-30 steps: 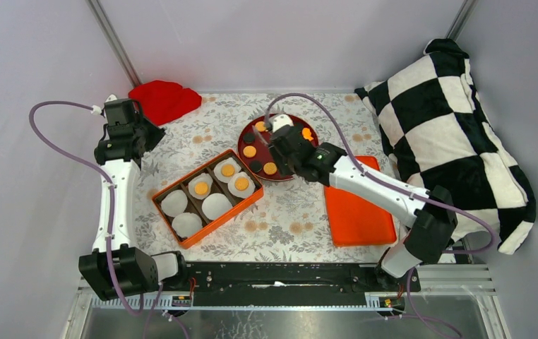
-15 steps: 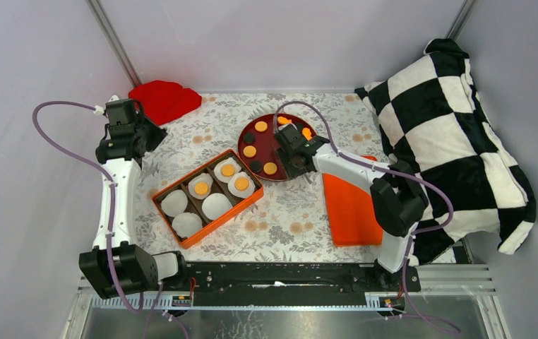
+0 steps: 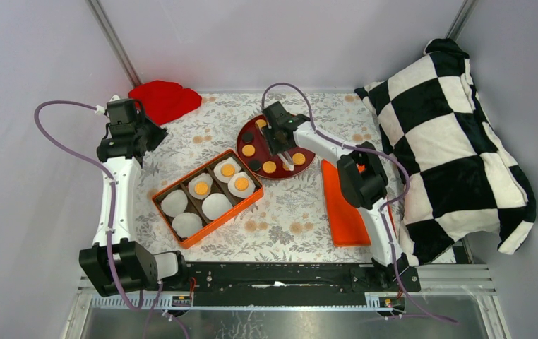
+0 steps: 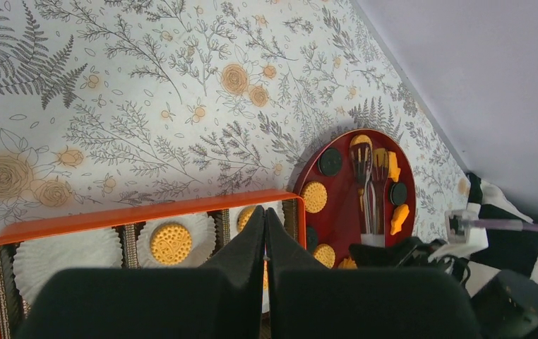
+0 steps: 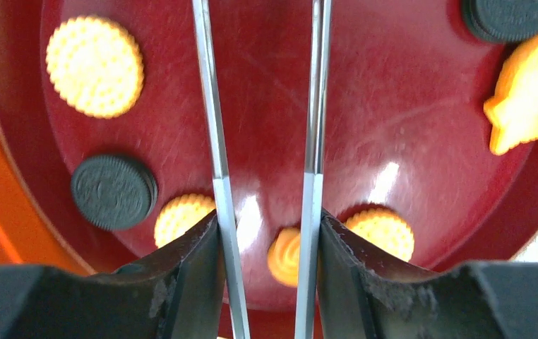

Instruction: Pack the cookies

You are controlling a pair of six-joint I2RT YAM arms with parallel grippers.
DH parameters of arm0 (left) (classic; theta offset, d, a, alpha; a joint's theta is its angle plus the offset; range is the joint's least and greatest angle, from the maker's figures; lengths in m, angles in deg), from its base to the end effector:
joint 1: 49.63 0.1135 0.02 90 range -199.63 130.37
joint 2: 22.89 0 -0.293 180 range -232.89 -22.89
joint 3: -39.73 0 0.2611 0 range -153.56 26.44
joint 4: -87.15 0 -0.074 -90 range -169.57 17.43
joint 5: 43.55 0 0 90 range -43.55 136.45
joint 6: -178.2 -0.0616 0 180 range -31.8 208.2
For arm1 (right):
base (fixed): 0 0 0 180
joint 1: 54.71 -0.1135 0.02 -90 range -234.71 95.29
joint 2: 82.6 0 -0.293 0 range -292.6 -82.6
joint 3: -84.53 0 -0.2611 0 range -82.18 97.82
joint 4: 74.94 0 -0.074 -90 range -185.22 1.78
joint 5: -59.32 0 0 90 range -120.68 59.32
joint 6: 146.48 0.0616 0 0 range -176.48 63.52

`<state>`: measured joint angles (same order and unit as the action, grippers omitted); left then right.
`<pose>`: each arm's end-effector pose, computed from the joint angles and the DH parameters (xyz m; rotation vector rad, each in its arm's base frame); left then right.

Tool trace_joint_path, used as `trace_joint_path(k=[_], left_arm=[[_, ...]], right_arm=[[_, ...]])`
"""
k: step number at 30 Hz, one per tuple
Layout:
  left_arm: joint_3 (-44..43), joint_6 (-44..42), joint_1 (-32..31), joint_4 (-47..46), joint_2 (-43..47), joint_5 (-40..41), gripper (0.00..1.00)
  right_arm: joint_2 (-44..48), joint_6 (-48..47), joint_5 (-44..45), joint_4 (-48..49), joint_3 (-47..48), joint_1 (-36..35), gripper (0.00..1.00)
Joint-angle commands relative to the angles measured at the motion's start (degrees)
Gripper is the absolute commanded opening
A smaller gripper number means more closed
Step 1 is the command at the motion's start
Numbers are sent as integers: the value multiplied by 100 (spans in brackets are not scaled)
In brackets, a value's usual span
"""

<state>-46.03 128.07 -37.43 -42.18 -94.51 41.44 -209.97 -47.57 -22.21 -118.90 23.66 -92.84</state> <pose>0.2842 0.0559 0.3748 -0.9343 2.0245 -0.3632 0.4295 0.3256 0.2023 -0.5635 2.4107 0.1701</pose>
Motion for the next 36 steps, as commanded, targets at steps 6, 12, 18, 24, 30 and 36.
trace_joint_path(k=[6,12,18,24,30,36], left_arm=[[84,-110,11,-194,-40,4,1],[84,-107,12,-187,-42,-52,1],[23,-110,12,-141,55,-69,1],[-92,-121,13,-38,43,-48,0],[-313,-136,12,81,-38,14,0],[-443,-155,11,165,-32,20,0]], right_arm=[[-603,-82,-425,-163,953,233,49],[-498,-91,-771,-214,1088,236,19],[734,1,-972,237,-12,219,0],[2395,49,-1046,450,-1357,59,0],[3441,86,-1100,350,-2167,-583,0],[3626,-7,-1436,69,-2149,-1789,0]])
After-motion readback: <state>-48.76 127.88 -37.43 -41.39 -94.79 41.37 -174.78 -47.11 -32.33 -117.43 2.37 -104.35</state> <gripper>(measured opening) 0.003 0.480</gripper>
